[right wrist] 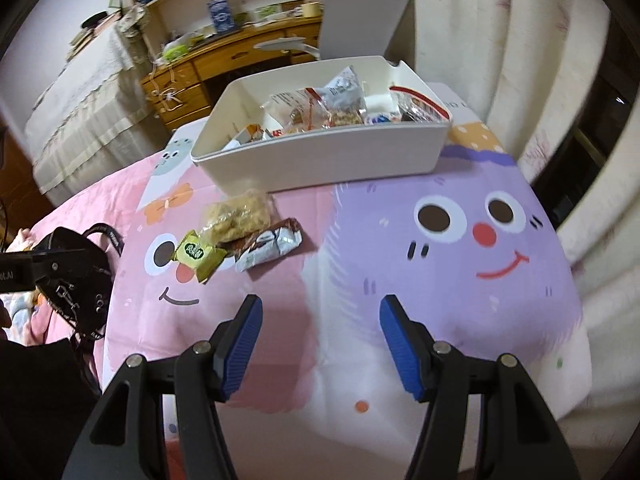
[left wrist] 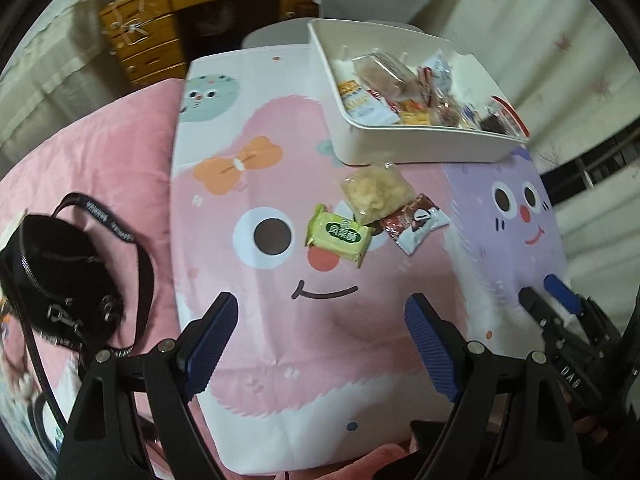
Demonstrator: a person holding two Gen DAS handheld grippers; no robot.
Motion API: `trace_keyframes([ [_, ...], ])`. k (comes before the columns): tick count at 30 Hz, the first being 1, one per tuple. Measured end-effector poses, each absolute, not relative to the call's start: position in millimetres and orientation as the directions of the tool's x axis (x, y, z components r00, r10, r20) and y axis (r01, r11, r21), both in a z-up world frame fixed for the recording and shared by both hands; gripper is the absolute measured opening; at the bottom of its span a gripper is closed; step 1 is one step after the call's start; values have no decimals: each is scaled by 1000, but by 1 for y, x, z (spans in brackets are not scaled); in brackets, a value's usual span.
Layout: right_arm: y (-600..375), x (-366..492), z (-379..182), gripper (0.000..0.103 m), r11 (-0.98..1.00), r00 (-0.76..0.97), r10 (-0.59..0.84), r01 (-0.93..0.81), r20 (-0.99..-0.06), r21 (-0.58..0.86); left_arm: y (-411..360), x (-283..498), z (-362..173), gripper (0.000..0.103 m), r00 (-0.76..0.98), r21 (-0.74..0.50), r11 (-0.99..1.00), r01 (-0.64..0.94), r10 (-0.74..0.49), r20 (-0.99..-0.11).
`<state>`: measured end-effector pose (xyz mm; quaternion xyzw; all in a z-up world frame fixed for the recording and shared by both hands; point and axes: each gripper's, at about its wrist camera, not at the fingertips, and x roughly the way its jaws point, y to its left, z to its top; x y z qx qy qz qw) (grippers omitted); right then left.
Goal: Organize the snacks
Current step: 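Withdraw both tools from the tray toward the remaining snacks, then grasp green pineapple-cake packet with left tool while right tool grasps chocolate wafer packet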
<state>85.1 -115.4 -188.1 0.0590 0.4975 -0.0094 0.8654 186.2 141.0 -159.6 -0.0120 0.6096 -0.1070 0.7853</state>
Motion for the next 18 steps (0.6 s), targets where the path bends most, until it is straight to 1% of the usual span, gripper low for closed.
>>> trace_keyframes([
  [4, -102, 74, -190, 62, 992, 508, 11, 104, -861, 74, 138, 189, -168, 85, 221, -156, 966, 207, -202, -954],
  [10, -88, 72, -190, 62, 995, 536, 8, 80, -844, 60, 132, 194, -188, 85, 178, -161, 951, 263, -212, -961],
  [12, -84, 76, -192, 68, 996, 548, 13, 63, -837, 56, 129, 197, -193, 85, 175, -158, 946, 283, -213, -961],
  [15, -80, 86, -196, 70, 998, 566, 21, 31, -824, 47, 125, 202, -198, 85, 193, -124, 943, 310, -190, -962],
  [18, -76, 99, -202, 72, 999, 569, 44, -4, -821, 51, 123, 210, -204, 85, 195, -117, 936, 332, -190, -962],
])
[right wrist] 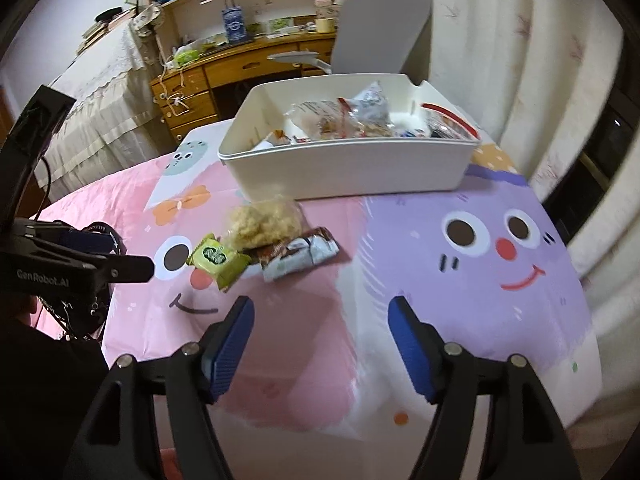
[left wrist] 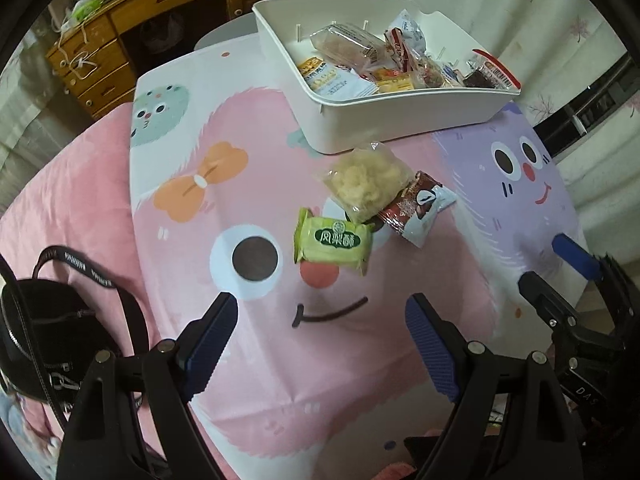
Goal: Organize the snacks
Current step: 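Grasp green pineapple-cake packet with left tool while right tool grasps chocolate wafer packet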
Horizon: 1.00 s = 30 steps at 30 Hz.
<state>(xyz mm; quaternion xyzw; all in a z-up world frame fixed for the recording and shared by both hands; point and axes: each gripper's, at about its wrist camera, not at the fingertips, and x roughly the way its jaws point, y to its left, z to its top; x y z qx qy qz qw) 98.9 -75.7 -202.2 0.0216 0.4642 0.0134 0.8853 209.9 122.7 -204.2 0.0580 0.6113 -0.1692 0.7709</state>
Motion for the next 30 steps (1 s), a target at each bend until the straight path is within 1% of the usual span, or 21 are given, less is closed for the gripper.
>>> trace_keyframes([
  [3, -71, 112, -209, 74, 998, 581, 55, -46, -812, 34, 122, 217, -212, 85, 195, -121, 933, 339, -195, -961],
  [8, -66, 135, -224, 75, 994, 587, 75, -112, -806, 12, 113, 230, -234, 85, 144, -109, 924, 366, -172, -975],
  [15, -58, 162, -251, 75, 980, 557, 94, -200, -825, -23, 102, 253, -261, 85, 85, -104, 926, 362, -143, -986],
  [26, -54, 182, -283, 75, 968, 510, 126, -252, -851, -8, 88, 273, -290, 85, 33, -98, 920, 380, -120, -992],
  [30, -54, 186, -289, 75, 965, 504, 135, -261, -853, -1, 82, 277, -295, 81, 29, -95, 914, 394, -115, -993],
])
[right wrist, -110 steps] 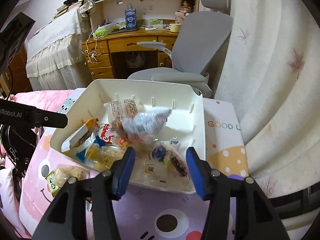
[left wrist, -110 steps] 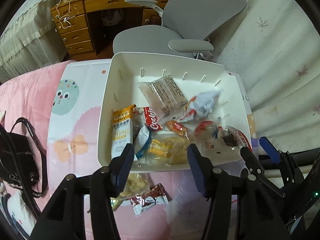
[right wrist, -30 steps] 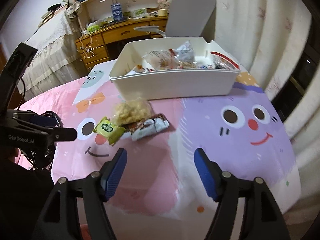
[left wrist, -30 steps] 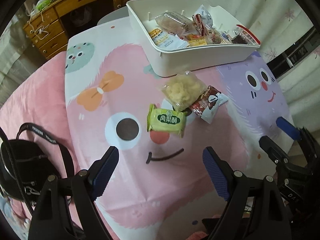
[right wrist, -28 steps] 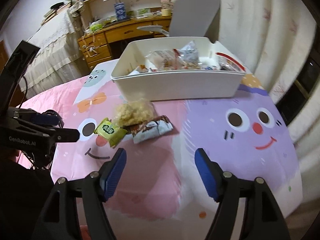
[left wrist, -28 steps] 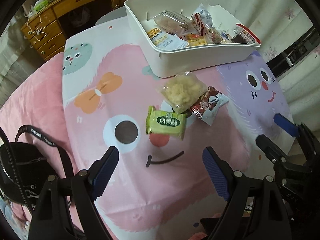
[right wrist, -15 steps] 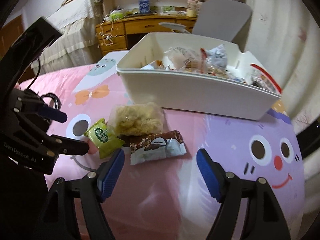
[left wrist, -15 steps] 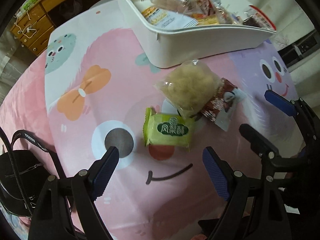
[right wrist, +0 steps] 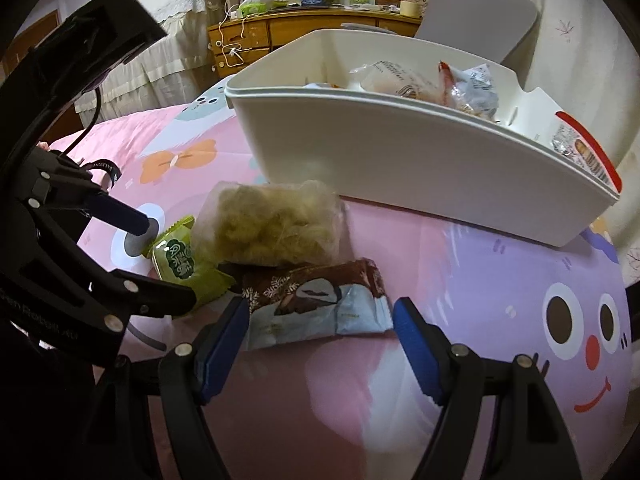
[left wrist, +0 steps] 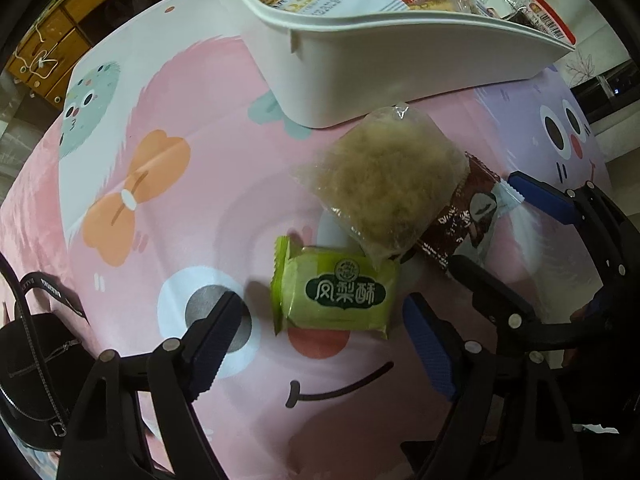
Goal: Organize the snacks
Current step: 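Grasp green pineapple-cake packet with left tool while right tool grasps chocolate wafer packet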
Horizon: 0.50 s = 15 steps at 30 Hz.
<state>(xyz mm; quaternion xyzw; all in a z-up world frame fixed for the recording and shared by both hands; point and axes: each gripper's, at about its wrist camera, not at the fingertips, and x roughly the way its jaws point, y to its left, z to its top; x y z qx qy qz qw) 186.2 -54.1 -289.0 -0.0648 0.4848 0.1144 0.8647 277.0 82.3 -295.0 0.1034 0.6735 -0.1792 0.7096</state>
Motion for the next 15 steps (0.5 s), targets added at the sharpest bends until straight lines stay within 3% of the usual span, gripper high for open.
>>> trace_keyframes([
  [7, -51, 189, -297, 75, 958, 495, 147, -287, -856, -1, 64, 280, -297, 70, 20, -93, 907, 410, -111, -994],
  [15, -52, 190, -297, 62, 959, 492, 160, -284, -856, 16, 57, 282, -295, 61, 45, -91, 901, 424, -121, -992],
])
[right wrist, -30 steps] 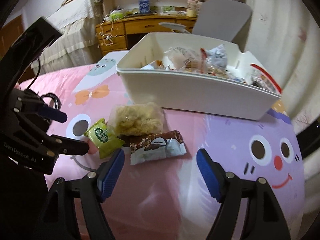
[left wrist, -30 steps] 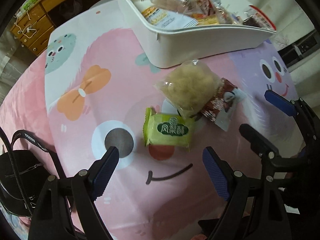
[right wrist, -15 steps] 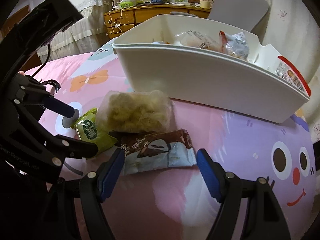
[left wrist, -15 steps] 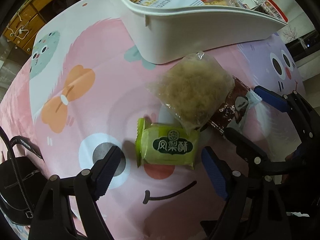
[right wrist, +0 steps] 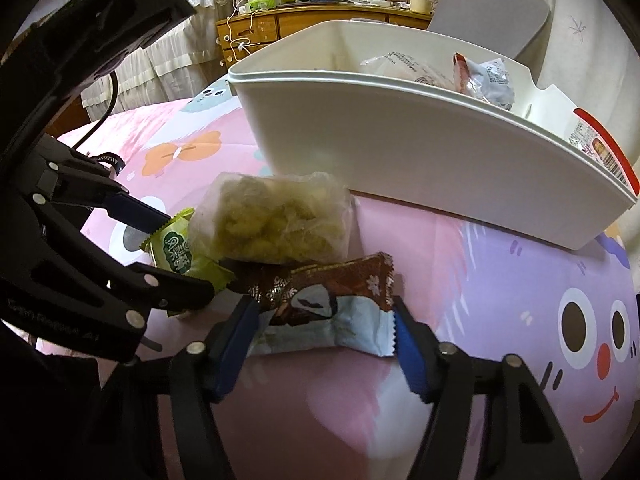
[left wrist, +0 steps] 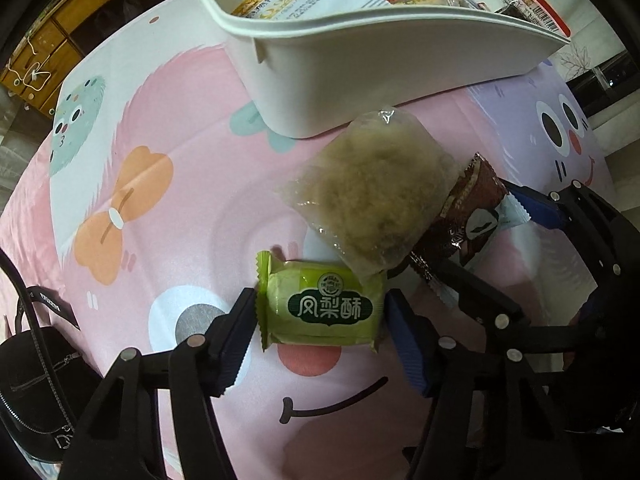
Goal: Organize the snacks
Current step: 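Grasp green pineapple-cake packet with left tool while right tool grasps chocolate wafer packet, then carry both packets over the white tray and open both tools to release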
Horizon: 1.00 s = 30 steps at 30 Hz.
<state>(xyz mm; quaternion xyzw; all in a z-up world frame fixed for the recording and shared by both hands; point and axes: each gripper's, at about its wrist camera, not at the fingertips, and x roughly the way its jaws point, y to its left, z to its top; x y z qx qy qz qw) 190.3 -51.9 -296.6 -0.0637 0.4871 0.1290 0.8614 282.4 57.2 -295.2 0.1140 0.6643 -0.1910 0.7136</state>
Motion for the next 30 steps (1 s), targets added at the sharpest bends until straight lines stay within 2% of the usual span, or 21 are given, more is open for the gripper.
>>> trace_keyframes([
  [4, -55, 189, -295, 57, 960, 491, 171, -278, -854, 33, 62, 277, -295, 55, 54, -100, 901, 421, -134, -989],
  [9, -53, 188, -293, 45, 956, 486, 178, -293, -856, 32, 68, 273, -290, 51, 66, -98, 907, 409, -137, -988],
  [20, -50, 180, -280, 36, 960, 510, 169, -280, -843, 23, 80, 254, -270, 51, 101, -89, 923, 374, -136, -986],
  [27, -51, 173, -254, 20, 962, 524, 204, -262, -827, 71, 96, 233, -239, 51, 154, -81, 933, 351, -143, -978],
  [30, -48, 170, -243, 18, 961, 529, 217, -264, -820, 83, 107, 224, -217, 51, 183, -86, 939, 333, -154, -971],
])
